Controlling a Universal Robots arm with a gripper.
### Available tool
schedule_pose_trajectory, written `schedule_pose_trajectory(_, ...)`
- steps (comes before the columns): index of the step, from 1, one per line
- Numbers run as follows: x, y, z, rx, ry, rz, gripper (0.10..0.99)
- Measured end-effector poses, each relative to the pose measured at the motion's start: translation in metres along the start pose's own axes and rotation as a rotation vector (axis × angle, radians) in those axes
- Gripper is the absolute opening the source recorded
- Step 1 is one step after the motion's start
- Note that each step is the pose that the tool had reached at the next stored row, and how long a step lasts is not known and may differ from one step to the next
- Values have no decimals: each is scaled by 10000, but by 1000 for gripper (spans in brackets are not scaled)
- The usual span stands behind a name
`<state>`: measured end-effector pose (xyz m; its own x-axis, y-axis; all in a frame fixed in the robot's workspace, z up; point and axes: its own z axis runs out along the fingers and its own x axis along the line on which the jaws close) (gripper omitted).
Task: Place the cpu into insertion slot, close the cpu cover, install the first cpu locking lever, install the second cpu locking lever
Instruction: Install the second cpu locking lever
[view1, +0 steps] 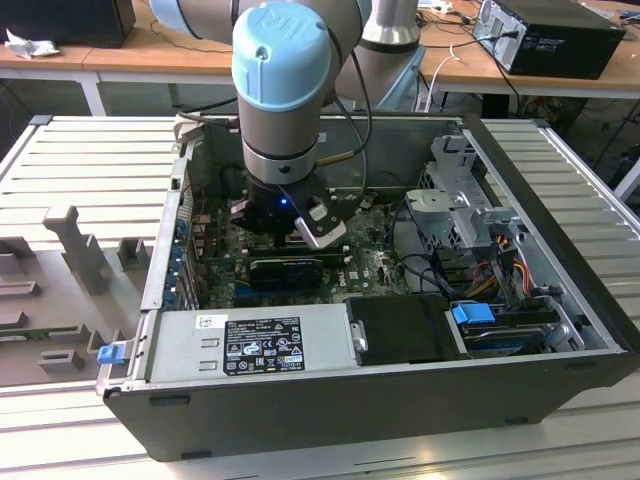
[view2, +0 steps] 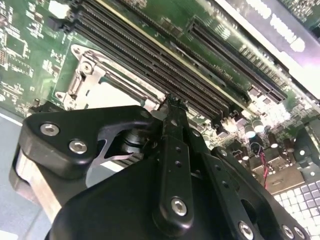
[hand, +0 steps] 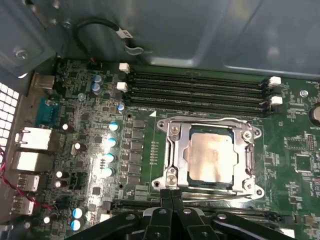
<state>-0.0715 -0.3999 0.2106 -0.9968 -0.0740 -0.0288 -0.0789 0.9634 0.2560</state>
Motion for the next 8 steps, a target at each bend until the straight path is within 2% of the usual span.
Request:
schedule_pose_trajectory(1, 36, -9, 2, -205, -17, 7, 106)
schedule_pose_trajectory(4, 53, -23, 19, -458, -36, 7, 106)
schedule_pose_trajectory(5, 54, -34, 37, -523, -42, 8, 106)
schedule_pose_trajectory(8, 56, -56, 67, -579, -46, 14, 106)
